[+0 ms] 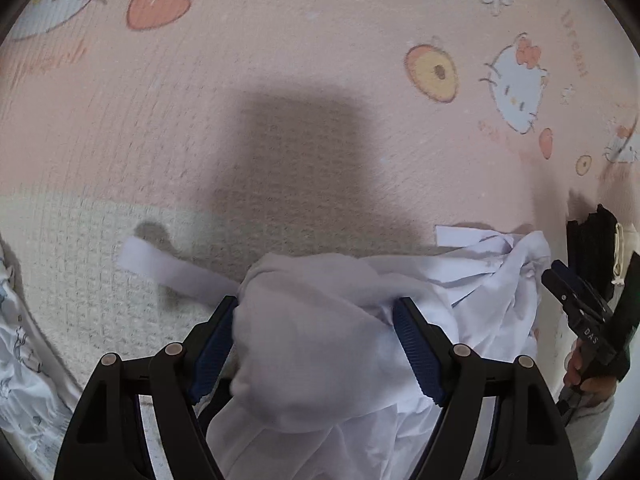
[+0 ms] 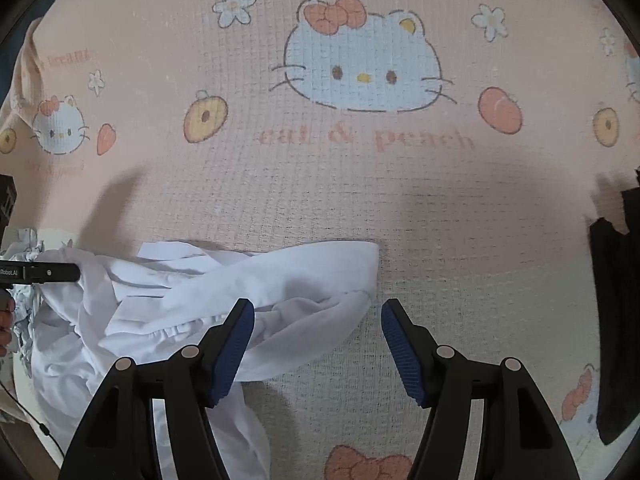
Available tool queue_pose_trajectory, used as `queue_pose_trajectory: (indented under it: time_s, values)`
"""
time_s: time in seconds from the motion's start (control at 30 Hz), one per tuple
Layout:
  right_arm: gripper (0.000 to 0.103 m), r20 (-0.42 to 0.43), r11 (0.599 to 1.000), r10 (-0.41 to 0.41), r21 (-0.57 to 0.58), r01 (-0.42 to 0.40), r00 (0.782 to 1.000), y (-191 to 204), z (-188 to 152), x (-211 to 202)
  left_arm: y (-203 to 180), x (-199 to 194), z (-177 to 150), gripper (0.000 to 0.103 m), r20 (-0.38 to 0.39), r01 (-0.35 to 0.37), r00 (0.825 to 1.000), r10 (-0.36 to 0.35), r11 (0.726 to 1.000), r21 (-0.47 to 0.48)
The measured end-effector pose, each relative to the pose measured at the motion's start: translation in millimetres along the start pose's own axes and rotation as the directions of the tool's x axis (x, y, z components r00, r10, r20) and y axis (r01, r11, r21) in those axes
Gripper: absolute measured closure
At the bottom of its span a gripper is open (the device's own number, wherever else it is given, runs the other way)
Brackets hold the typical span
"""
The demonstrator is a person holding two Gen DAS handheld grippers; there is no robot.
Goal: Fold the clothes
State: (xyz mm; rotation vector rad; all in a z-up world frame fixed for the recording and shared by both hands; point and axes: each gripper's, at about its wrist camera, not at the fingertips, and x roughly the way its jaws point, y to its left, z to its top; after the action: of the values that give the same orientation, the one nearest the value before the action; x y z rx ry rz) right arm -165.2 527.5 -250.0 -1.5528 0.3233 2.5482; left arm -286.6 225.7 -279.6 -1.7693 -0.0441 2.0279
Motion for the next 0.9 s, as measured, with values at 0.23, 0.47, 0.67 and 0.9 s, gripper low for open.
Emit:
queue_pose_trajectory:
  time_s: [0.23,0.47,0.67,0.9]
  values:
    - [0.038,-0.04,0.999,0.012,-0.05,-0.014,0.999,2.5,5.5,11.1,-12.0,1.5,-1.2,0.08,0.038,-0.063,0.997,0.06,0.993,0.096]
    - [0.097,-0.066,0.977,-0.083,-0.204,0.068,0.994,19.3,11.6,25.9,-8.1,-10.1,8.1,0.088,0.091,-0.048,0.995,0.042,0.997,0.061]
    - [0.098,-0.017,0.979,-0.111,-0.172,0.106,0.994,9.9,38.5,13.0,-5.5,-22.9,27.8,0.09,0.134,-0.063,0.99,0.053,0.995,0.072]
    - [0.098,0.016,0.967,-0.169,-0.191,0.169,0.985,-0.2,71.7,10.3,12.6,-39.8,52.8,0.09,0.204,-0.013,0.979,0.016,1.0,-0.017]
